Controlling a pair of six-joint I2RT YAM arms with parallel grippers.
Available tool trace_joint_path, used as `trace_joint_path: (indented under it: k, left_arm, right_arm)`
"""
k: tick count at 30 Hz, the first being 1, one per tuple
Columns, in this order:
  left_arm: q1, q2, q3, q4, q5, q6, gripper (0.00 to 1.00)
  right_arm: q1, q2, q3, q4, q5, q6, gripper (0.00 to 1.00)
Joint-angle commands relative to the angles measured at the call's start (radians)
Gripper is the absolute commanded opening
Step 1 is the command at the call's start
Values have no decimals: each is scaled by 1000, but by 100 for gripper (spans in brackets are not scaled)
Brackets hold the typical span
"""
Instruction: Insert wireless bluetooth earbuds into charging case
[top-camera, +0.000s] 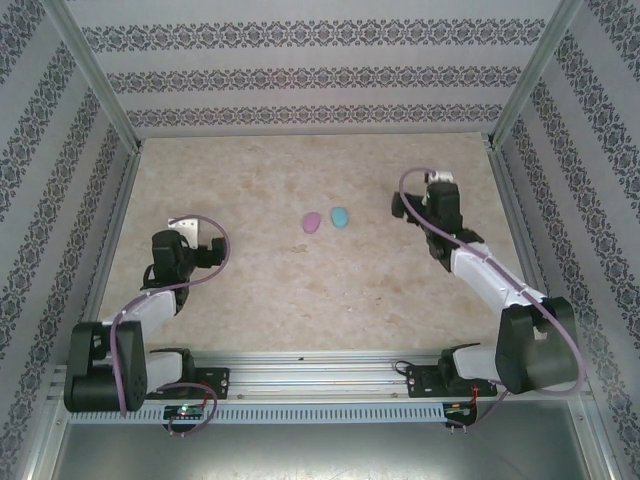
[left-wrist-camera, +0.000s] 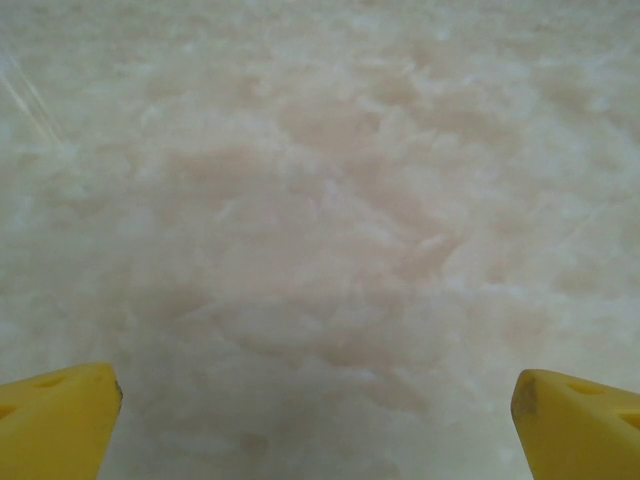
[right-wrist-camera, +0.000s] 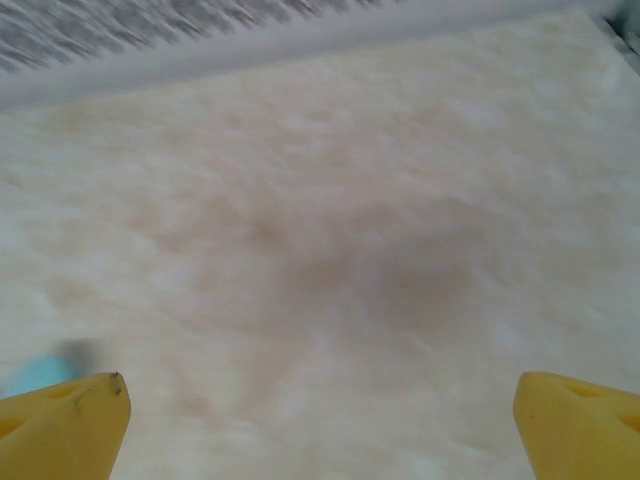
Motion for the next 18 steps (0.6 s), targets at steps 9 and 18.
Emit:
trace_joint_path:
  k: [9,18]
  left_arm:
    - [11,103,-18,316,-36,-62,100]
    - [-21,367,-77,732,-40,-72,100]
  right_arm:
    - [-118,-7,-136,262,-21,-79,98]
    - [-156,88,-421,819,-38,-178,98]
